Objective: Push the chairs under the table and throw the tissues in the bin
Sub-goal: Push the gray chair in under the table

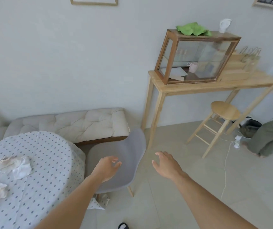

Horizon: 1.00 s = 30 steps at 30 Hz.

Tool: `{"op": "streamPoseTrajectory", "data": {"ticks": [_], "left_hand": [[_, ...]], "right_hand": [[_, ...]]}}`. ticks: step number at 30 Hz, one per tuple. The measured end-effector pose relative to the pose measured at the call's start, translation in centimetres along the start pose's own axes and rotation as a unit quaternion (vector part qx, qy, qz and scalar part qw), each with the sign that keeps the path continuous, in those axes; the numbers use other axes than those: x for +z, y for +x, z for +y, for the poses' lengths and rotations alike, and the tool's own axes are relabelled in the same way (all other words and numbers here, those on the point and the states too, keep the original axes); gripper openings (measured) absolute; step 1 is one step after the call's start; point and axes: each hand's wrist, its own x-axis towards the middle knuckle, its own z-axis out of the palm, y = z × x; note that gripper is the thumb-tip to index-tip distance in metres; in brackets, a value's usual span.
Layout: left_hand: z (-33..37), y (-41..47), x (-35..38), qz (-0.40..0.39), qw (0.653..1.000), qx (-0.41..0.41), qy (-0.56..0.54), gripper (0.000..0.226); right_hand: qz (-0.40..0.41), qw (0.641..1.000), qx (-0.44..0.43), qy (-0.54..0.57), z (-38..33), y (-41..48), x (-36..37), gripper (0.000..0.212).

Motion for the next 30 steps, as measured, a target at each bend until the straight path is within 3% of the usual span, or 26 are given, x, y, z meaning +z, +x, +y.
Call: {"op": "streamPoseTrajectory", "data": {"ticks": [20, 30], "left_hand": [[-2.3, 13.4, -3.2, 0.04, 0.988, -0.142, -0.045, 0.05], [1.0, 14.6, -0.8, 0.134, 0.933, -0.313, -0.12, 0.047]], "right_hand": [[-0.12, 0.984, -0.131, -0.024, -4.3, 24.5, -1.8, 0.059], [-0.236, 0.919, -0.295, -0.107, -6.5, 39.5, -1.4, 0.054]]}}
